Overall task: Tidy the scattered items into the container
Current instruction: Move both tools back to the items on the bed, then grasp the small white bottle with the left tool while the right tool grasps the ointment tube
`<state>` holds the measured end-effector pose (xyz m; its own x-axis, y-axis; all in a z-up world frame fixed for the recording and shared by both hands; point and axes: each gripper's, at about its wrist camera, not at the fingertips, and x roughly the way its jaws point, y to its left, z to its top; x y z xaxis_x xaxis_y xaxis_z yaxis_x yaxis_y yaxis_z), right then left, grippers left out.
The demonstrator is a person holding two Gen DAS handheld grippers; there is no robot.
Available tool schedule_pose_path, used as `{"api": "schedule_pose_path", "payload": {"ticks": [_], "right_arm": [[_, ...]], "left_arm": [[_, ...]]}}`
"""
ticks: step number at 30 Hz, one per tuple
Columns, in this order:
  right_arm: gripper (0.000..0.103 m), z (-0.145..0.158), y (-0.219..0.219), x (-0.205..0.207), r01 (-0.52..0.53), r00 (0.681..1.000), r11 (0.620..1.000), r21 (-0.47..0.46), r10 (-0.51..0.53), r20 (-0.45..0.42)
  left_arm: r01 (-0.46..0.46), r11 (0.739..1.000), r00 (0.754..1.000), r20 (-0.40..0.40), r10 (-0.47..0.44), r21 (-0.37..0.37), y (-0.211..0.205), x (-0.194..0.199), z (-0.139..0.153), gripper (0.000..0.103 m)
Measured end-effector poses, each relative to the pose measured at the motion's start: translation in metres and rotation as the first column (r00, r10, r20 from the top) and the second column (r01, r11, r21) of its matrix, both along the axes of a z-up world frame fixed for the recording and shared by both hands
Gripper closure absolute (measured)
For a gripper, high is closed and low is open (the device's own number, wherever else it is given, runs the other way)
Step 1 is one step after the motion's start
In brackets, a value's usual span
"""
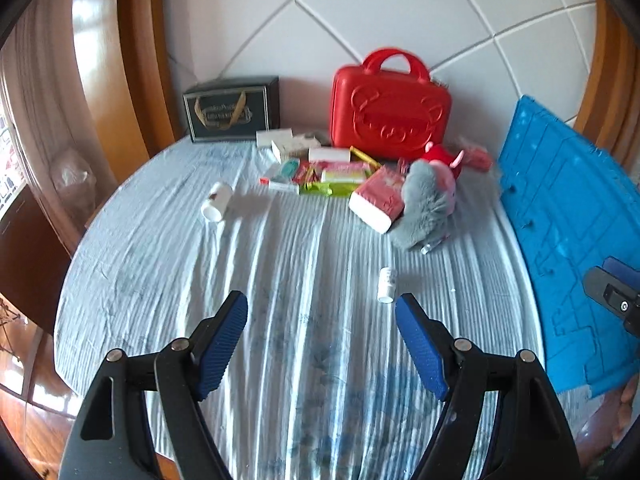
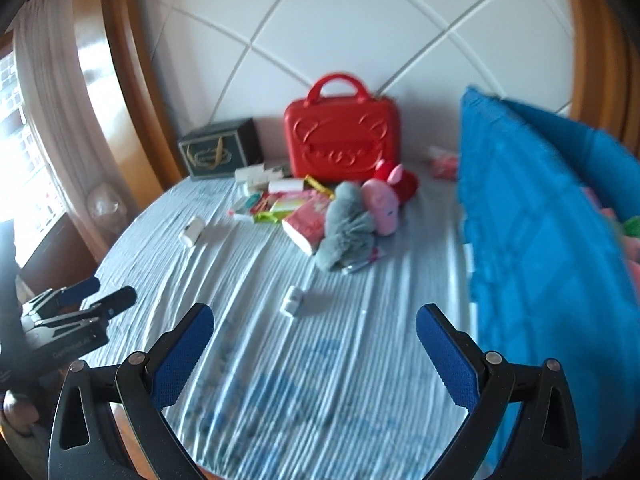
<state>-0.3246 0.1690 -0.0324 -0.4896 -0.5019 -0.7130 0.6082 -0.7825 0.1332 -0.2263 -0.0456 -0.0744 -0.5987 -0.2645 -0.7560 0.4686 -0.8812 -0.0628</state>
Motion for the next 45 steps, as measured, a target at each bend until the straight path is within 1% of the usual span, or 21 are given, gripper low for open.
{"api": "schedule_pose_path", "payload": {"ticks": [6, 10, 13, 15, 17, 19, 20, 21, 22, 24, 26, 28, 32, 36, 37, 39, 41, 42, 43, 44, 45], "right_arm": [[0.000, -0.056, -0.026, -0.061, -0.029, 0.993, 0.997, 0.065, 0.021, 0.115], [0.000, -0.095, -0.027, -0.090, 0.001, 0.982, 0.992, 0.126, -0.024, 0.186], [0.000, -0.116, -0.023, -0.107, 0.055, 0.970, 0.989, 0.136, -0.085, 0.227], [0.001, -0.127, -0.024, -0.116, 0.073, 0.964, 0.987, 0.141, -0.106, 0.245], [0.007, -0.139, -0.028, -0.127, 0.090, 0.960, 0.980, 0.178, -0.133, 0.248], [0.019, -0.149, -0.033, -0.136, 0.092, 0.955, 0.978, 0.186, -0.139, 0.261], [0.022, -0.155, -0.036, -0.143, 0.093, 0.951, 0.978, 0.186, -0.142, 0.273], [0.028, -0.161, -0.039, -0.149, 0.097, 0.948, 0.978, 0.186, -0.148, 0.282], [0.030, -0.166, -0.042, -0.154, 0.103, 0.946, 0.978, 0.182, -0.153, 0.286], [0.032, -0.175, -0.049, -0.164, 0.111, 0.941, 0.978, 0.177, -0.160, 0.299], [0.037, -0.183, -0.059, -0.176, 0.115, 0.936, 0.979, 0.165, -0.163, 0.312], [0.038, -0.189, -0.071, -0.187, 0.121, 0.936, 0.980, 0.156, -0.165, 0.312], [0.038, -0.207, -0.095, -0.210, 0.139, 0.932, 0.976, 0.166, -0.186, 0.311], [0.039, -0.226, -0.111, -0.224, 0.142, 0.934, 0.967, 0.210, -0.201, 0.294], [0.046, -0.226, -0.117, -0.223, 0.131, 0.952, 0.965, 0.227, -0.186, 0.244], [0.047, -0.228, -0.125, -0.219, 0.101, 0.969, 0.954, 0.282, -0.159, 0.191], [0.051, -0.230, -0.124, -0.215, 0.089, 0.976, 0.951, 0.297, -0.143, 0.164], [0.057, -0.230, -0.120, -0.214, 0.090, 0.979, 0.950, 0.297, -0.140, 0.150], [0.067, -0.230, -0.117, -0.214, 0.097, 0.978, 0.951, 0.292, -0.145, 0.148], [0.073, -0.229, -0.110, -0.215, 0.110, 0.976, 0.952, 0.287, -0.157, 0.149], [0.084, -0.229, -0.102, -0.217, 0.121, 0.972, 0.953, 0.277, -0.170, 0.160]], "left_arm": [[0.021, 0.999, 0.998, 0.064, -0.023, 0.024, 0.001, -0.050, -0.050, 0.027], [0.080, 0.994, 0.988, 0.127, -0.088, 0.068, 0.006, -0.091, -0.094, 0.027], [0.132, 0.986, 0.972, 0.183, -0.148, 0.098, 0.010, -0.120, -0.128, 0.028], [0.161, 0.979, 0.961, 0.206, -0.184, 0.121, 0.014, -0.135, -0.145, 0.035], [0.195, 0.972, 0.949, 0.225, -0.220, 0.130, 0.017, -0.151, -0.160, 0.039], [0.215, 0.970, 0.935, 0.265, -0.237, 0.112, 0.020, -0.165, -0.177, 0.052], [0.221, 0.967, 0.928, 0.279, -0.248, 0.124, 0.019, -0.169, -0.184, 0.059], [0.222, 0.964, 0.924, 0.285, -0.255, 0.146, 0.018, -0.173, -0.191, 0.063], [0.216, 0.963, 0.921, 0.294, -0.255, 0.159, 0.015, -0.177, -0.197, 0.064], [0.230, 0.967, 0.931, 0.266, -0.251, 0.109, 0.015, -0.180, -0.194, 0.073], [0.219, 0.969, 0.937, 0.252, -0.241, 0.112, 0.007, -0.188, -0.196, 0.076], [0.202, 0.973, 0.947, 0.233, -0.223, 0.110, -0.002, -0.197, -0.196, 0.076], [0.208, 0.973, 0.951, 0.211, -0.225, 0.099, -0.010, -0.214, -0.196, 0.076], [0.216, 0.972, 0.953, 0.196, -0.230, 0.093, -0.013, -0.222, -0.195, 0.076], [0.217, 0.972, 0.954, 0.193, -0.231, 0.092, -0.014, -0.224, -0.197, 0.076], [0.214, 0.973, 0.955, 0.190, -0.228, 0.091, -0.019, -0.229, -0.199, 0.076], [0.212, 0.973, 0.956, 0.187, -0.225, 0.086, -0.019, -0.230, -0.200, 0.076], [0.210, 0.974, 0.957, 0.185, -0.222, 0.086, -0.019, -0.230, -0.200, 0.076], [0.209, 0.974, 0.958, 0.183, -0.222, 0.087, -0.020, -0.231, -0.200, 0.076], [0.212, 0.974, 0.957, 0.183, -0.224, 0.086, -0.020, -0.231, -0.200, 0.076], [0.213, 0.973, 0.957, 0.183, -0.226, 0.088, -0.020, -0.230, -0.200, 0.076]]}}
